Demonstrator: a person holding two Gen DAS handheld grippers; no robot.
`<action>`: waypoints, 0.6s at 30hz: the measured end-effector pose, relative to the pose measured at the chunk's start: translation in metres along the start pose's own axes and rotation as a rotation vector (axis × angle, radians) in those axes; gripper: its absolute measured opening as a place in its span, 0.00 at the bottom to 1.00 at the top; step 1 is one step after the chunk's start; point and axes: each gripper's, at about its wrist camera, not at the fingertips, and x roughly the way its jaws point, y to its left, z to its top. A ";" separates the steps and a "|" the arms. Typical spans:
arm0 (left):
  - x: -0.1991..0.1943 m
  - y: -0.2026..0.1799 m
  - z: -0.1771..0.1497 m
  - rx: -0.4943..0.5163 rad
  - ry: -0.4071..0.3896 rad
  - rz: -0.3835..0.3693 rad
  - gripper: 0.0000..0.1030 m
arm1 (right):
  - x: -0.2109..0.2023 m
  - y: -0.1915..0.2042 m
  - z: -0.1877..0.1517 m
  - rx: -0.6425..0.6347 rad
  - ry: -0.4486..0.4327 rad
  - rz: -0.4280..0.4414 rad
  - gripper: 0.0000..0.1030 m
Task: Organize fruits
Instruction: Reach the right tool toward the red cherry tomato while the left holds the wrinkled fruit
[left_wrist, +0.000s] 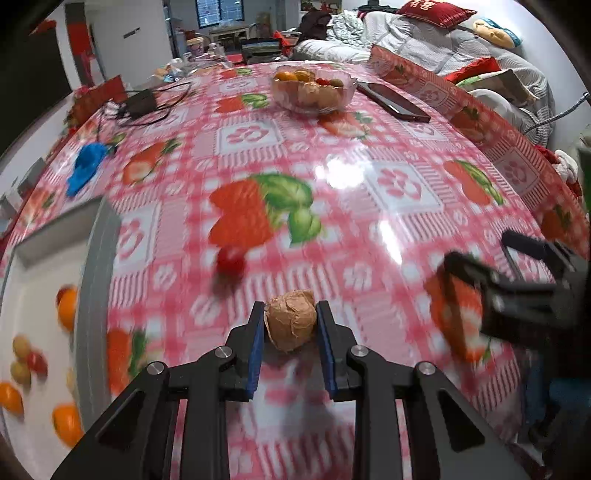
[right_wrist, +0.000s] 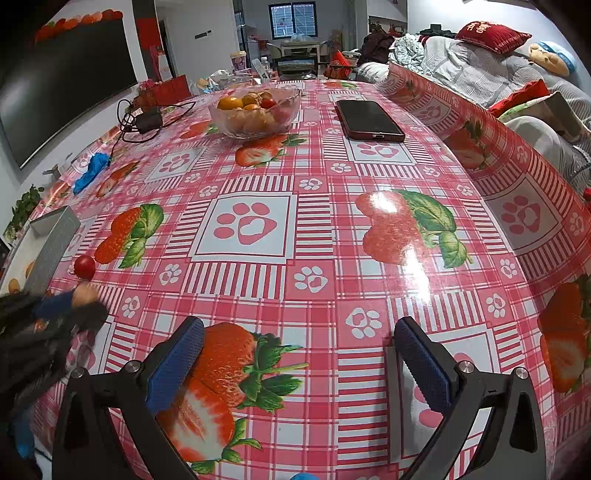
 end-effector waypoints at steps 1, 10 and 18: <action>-0.003 0.003 -0.006 -0.009 -0.002 0.003 0.28 | 0.000 0.000 0.000 -0.004 0.002 -0.005 1.00; -0.027 0.040 -0.044 -0.113 -0.007 0.048 0.28 | 0.005 0.007 0.001 -0.037 0.025 -0.049 1.00; -0.031 0.044 -0.051 -0.124 -0.017 0.060 0.30 | 0.007 0.015 0.009 -0.003 0.113 -0.047 1.00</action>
